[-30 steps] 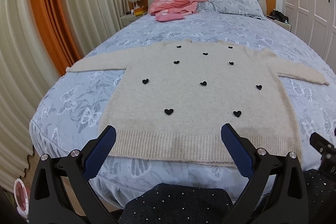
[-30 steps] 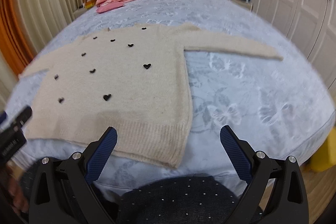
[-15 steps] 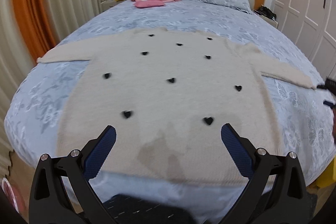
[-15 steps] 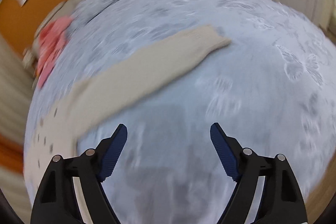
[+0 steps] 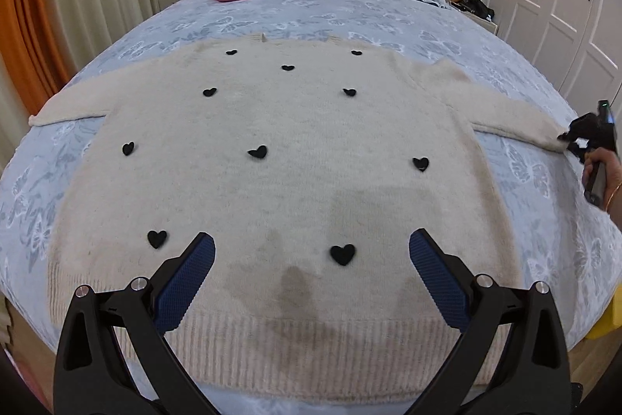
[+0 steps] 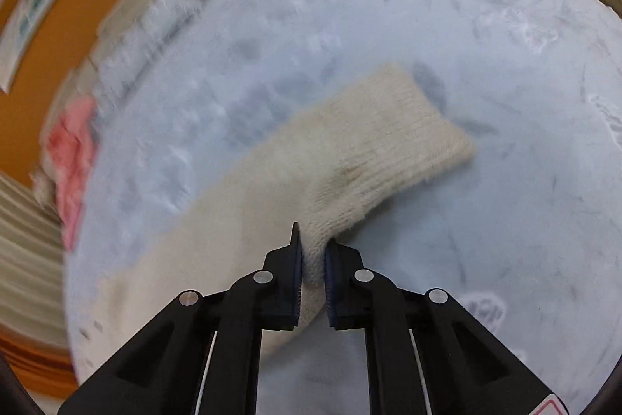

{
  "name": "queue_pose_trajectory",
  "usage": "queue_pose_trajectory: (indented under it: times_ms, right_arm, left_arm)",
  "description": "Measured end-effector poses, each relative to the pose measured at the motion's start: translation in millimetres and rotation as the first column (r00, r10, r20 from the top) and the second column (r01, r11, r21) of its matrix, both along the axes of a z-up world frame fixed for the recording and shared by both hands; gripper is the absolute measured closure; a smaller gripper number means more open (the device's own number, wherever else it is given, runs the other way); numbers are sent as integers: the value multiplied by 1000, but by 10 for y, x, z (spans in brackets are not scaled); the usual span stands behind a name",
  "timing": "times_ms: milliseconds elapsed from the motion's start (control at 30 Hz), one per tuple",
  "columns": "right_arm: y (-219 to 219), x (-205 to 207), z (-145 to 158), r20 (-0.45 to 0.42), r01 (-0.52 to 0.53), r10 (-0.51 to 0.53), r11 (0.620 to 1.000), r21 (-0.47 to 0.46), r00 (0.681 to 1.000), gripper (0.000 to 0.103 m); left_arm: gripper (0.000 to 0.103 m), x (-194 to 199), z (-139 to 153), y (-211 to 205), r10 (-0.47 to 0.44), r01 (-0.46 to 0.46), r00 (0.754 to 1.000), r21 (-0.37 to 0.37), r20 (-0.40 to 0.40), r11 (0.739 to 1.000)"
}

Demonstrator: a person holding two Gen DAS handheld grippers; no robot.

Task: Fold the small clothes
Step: 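Grasp the sweater sleeve cuff with the right gripper and lift it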

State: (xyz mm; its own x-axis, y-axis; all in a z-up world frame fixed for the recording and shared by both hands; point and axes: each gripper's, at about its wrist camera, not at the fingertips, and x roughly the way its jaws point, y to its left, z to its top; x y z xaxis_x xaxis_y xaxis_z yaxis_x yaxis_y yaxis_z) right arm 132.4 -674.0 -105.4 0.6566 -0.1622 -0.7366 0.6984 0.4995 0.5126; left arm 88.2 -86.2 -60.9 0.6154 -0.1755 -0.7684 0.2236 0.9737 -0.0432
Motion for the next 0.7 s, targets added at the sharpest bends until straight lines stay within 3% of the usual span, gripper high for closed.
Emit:
queue_pose_trajectory:
  times_ms: [100,200,300,333,400,500,567,667,700]
  right_arm:
    - [218,11,503,159,-37,43,998,-43,986,94]
    - [772,283,1186,262,-197,230,969,-146,937,94]
    - [1519,629,1683,306,-365,426,900,-238,852,94]
    - [1942,816,1855,302,-444,517,851,-280,801,94]
    - [2563,1052,1989,272,-542,629,771,-333,728,94]
    - [3688,1402,1947,160,-683,782,609,-403,602,94]
    - [4390,1619,1733,84,-767,852,505,-396,517,94]
    - [5180,1888,1166,-83,-855,895,388,-346,439,86]
    - [5324,1937,982,-132,-873,896,365,-322,424,83]
  left_arm:
    - [5,32,5,87,15,-15,1000,-18,-8,1000]
    - [5,26,58,233,39,-39,999,-59,-6,997]
    - [5,44,120,383,64,-65,998,-99,-12,993]
    - [5,55,139,431,72,-73,997,-113,-14,991]
    - [5,67,202,586,102,-103,995,-153,-15,983]
    - [5,109,279,815,136,-136,991,-188,-13,973]
    - [5,175,312,982,158,-157,987,-200,-10,967]
    - [5,334,324,1236,189,-189,982,-217,-22,958]
    - [5,413,322,1317,196,-199,980,-224,-33,954]
